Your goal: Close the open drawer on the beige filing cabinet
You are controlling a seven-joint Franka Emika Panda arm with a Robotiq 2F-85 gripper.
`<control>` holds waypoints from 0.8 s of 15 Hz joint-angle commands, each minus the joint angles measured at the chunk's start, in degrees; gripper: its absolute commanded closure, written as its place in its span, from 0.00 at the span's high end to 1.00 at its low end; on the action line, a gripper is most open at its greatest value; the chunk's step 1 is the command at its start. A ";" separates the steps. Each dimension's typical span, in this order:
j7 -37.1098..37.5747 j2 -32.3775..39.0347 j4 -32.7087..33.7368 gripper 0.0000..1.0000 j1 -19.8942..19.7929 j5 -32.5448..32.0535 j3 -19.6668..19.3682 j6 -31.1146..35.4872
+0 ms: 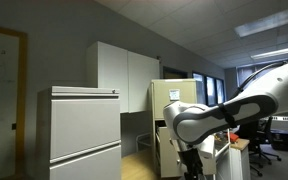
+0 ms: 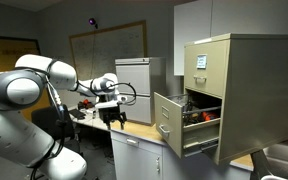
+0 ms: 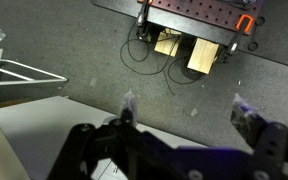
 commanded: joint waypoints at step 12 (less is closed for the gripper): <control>5.53 17.51 24.33 0.19 -2.19 -26.30 1.47 7.25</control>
